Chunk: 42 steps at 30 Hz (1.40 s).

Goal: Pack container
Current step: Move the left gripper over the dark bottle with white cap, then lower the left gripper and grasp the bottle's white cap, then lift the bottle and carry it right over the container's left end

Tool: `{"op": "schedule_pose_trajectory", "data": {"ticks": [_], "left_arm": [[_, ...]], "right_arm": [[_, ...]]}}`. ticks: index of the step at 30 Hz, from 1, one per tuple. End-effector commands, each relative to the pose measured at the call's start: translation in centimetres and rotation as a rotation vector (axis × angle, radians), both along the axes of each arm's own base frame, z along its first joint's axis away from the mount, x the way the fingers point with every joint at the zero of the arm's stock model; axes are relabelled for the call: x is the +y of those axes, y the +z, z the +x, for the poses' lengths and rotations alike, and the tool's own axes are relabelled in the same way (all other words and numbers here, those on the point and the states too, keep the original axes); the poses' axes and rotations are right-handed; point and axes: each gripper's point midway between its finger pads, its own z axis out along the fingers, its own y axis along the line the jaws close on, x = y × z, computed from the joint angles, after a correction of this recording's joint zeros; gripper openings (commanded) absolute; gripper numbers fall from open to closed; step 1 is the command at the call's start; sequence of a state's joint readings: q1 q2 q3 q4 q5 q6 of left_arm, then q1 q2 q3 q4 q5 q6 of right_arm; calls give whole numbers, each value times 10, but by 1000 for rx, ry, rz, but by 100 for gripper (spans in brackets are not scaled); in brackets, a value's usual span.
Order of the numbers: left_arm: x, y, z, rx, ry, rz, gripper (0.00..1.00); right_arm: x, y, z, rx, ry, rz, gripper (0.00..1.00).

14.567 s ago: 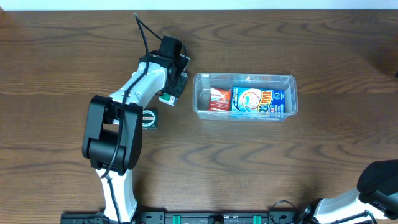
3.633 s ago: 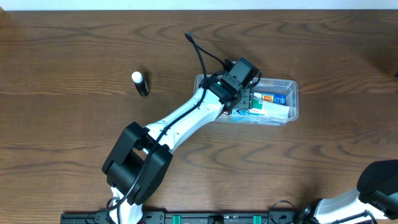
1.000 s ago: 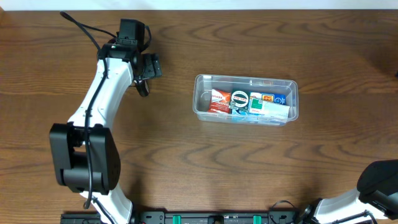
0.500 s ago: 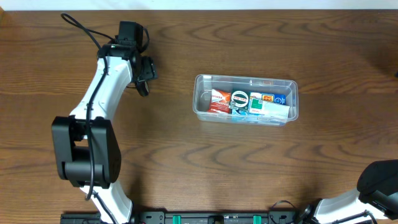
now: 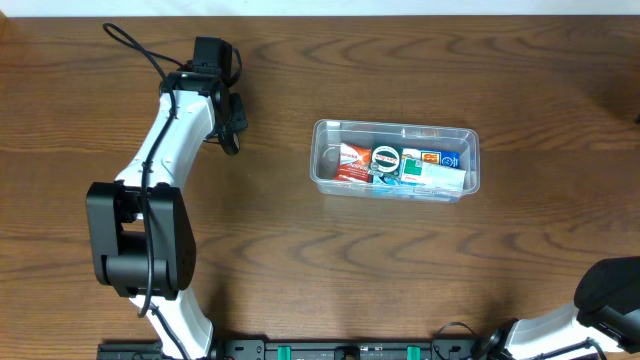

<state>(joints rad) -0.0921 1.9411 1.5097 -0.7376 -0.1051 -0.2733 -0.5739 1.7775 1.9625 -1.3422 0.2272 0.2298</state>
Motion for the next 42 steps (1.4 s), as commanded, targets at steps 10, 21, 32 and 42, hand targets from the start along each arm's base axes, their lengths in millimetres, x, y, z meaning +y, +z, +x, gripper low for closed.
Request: {"op": "schedule_pose_trajectory", "data": {"ticks": [10, 21, 32, 42], "left_arm": [[5, -3, -4, 13, 12, 12, 32], [0, 48, -6, -97, 1, 1, 32], [-57, 119, -28, -245, -139, -31, 32], [-117, 163, -56, -353, -225, -120, 32]], "right_arm": [[-3, 5, -3, -5, -4, -12, 99], [-3, 5, -3, -6, -4, -12, 99], [-3, 5, -3, -6, -4, -12, 99], [-3, 5, -3, -5, -4, -12, 99]]}}
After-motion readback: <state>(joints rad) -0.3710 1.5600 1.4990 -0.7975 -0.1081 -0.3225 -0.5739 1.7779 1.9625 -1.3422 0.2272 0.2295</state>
